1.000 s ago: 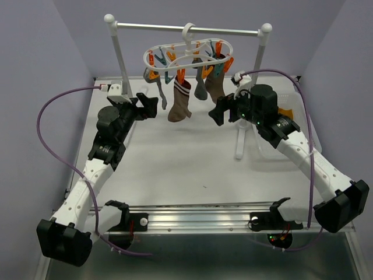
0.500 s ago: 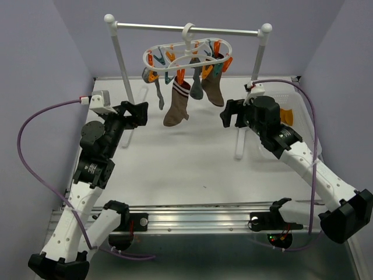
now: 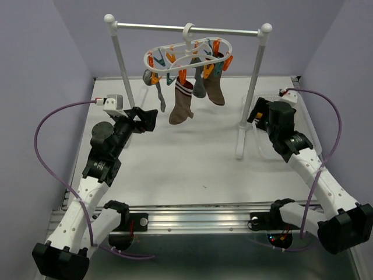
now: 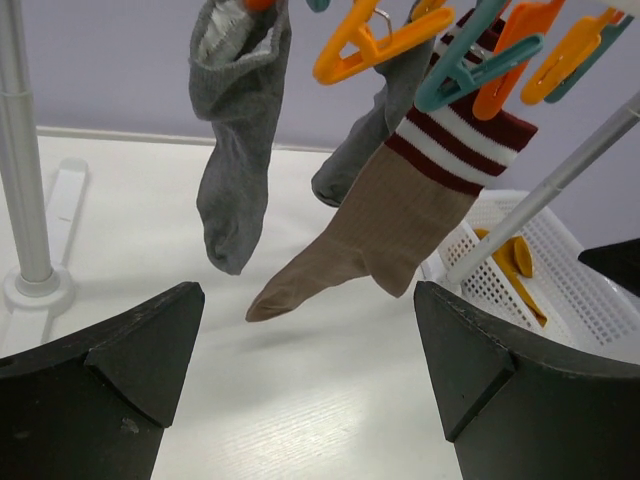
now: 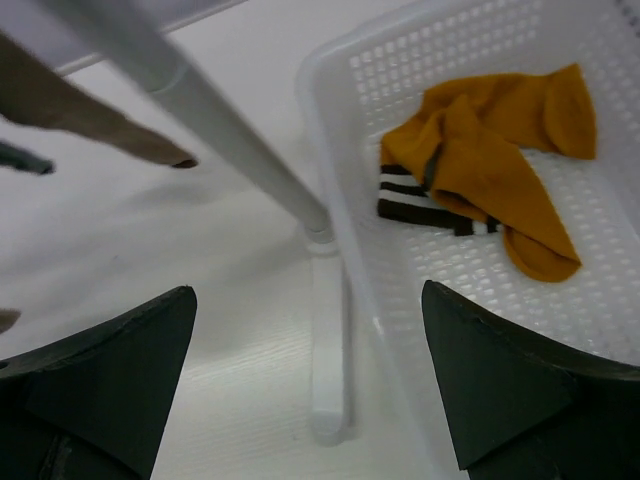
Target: Clip the socks to the hanger
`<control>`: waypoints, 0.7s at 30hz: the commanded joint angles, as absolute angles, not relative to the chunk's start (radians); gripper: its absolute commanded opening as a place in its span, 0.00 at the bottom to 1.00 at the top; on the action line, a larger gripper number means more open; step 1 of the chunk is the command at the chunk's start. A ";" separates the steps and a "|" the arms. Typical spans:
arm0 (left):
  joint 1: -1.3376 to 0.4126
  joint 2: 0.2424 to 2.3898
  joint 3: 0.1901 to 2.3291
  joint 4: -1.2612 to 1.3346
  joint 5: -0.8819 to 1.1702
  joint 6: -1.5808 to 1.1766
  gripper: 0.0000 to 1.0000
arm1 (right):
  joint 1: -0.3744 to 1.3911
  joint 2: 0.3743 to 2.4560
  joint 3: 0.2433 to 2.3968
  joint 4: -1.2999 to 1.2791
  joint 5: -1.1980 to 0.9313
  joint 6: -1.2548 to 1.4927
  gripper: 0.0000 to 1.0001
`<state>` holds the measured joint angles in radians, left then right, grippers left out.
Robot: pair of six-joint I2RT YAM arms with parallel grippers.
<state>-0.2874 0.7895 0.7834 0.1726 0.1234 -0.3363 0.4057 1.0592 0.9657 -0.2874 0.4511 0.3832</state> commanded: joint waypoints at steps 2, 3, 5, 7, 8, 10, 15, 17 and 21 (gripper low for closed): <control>-0.293 0.736 0.738 0.331 0.160 -0.295 0.99 | 0.155 1.106 0.939 -0.347 0.388 0.482 1.00; -0.293 0.736 0.741 0.328 0.152 -0.293 0.99 | 0.118 1.144 0.939 -0.345 0.353 0.500 1.00; -0.293 0.738 0.739 0.328 0.140 -0.285 0.99 | 0.039 1.186 0.943 -0.344 0.334 0.503 1.00; -0.293 0.739 0.724 0.337 0.137 -0.272 0.99 | 0.005 1.263 0.963 -0.325 0.362 0.464 1.00; -0.293 0.744 0.719 0.341 0.138 -0.270 0.99 | -0.005 1.291 0.972 -0.313 0.376 0.440 1.00; -0.293 0.749 0.712 0.348 0.152 -0.264 0.99 | -0.044 1.383 1.015 -0.284 0.419 0.417 1.00; -0.293 0.762 0.707 0.357 0.130 -0.249 0.99 | -0.132 1.556 1.103 -0.193 0.387 0.452 1.00; -0.291 0.767 0.710 0.356 0.129 -0.242 0.99 | -0.132 1.612 1.123 -0.166 0.356 0.424 1.00; -0.293 0.781 0.709 0.353 0.127 -0.232 0.99 | -0.132 1.709 1.167 -0.124 0.227 0.296 1.00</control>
